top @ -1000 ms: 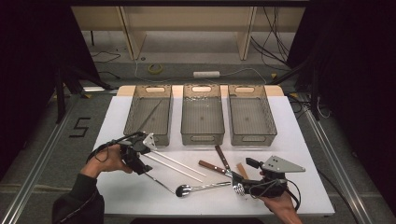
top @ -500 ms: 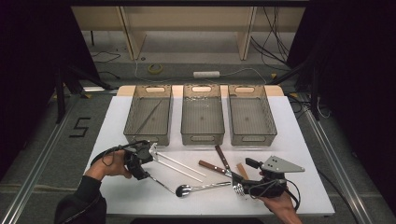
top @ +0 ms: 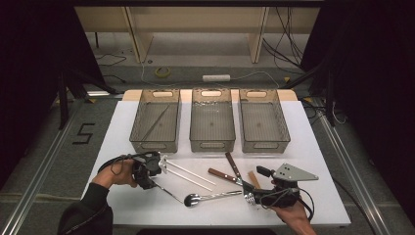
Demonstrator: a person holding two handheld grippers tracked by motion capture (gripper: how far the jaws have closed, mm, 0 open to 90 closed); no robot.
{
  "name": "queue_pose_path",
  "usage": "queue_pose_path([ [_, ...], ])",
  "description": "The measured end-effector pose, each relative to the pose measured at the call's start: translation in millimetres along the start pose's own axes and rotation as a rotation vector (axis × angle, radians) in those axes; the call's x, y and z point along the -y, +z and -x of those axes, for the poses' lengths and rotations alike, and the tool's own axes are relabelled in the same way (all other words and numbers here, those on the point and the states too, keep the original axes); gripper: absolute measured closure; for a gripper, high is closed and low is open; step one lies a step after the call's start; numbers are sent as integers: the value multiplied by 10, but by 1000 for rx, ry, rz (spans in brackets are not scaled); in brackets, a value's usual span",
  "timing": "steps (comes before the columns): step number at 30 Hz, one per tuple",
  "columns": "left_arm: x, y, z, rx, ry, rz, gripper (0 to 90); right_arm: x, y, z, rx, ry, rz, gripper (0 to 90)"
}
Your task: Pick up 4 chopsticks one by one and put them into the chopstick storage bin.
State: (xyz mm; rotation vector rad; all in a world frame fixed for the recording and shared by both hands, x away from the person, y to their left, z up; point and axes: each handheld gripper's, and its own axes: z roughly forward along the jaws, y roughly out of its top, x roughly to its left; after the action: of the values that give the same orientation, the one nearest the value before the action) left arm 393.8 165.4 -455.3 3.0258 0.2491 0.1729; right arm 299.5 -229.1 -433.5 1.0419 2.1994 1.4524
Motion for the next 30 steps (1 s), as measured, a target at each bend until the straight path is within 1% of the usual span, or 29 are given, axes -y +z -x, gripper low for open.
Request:
queue_pose_path([
  [2,2,7,1,0,3,-4,595,0,0,0,0,0,0,265],
  [4,1,22,2,-4,16,-12,602,-1,1,0,0,-1,1,265],
  [5,-4,29,4,0,19,-12,609,-1,1,-1,0,0,-1,265],
  [6,-12,40,4,-2,35,-16,615,-1,2,-1,0,-1,-2,265],
  [10,-15,55,5,2,48,-17,629,0,1,-1,0,-1,-2,265],
  [14,-11,57,-2,4,48,-12,640,1,3,1,0,0,-3,265],
  [16,-5,56,-12,12,43,-10,641,0,4,0,0,-2,-3,266],
  [19,-3,57,-6,9,45,-10,644,-1,4,-1,2,-1,-4,267],
  [21,-4,53,-5,10,52,-19,663,-1,1,-1,2,-2,-3,267],
  [23,0,55,0,18,45,-15,674,-2,0,-1,3,-2,-3,267],
  [24,3,54,-4,23,50,-14,694,-2,0,-1,3,-2,-2,267],
  [30,-4,55,3,29,55,-19,713,-2,-1,-1,1,-5,-3,267],
])
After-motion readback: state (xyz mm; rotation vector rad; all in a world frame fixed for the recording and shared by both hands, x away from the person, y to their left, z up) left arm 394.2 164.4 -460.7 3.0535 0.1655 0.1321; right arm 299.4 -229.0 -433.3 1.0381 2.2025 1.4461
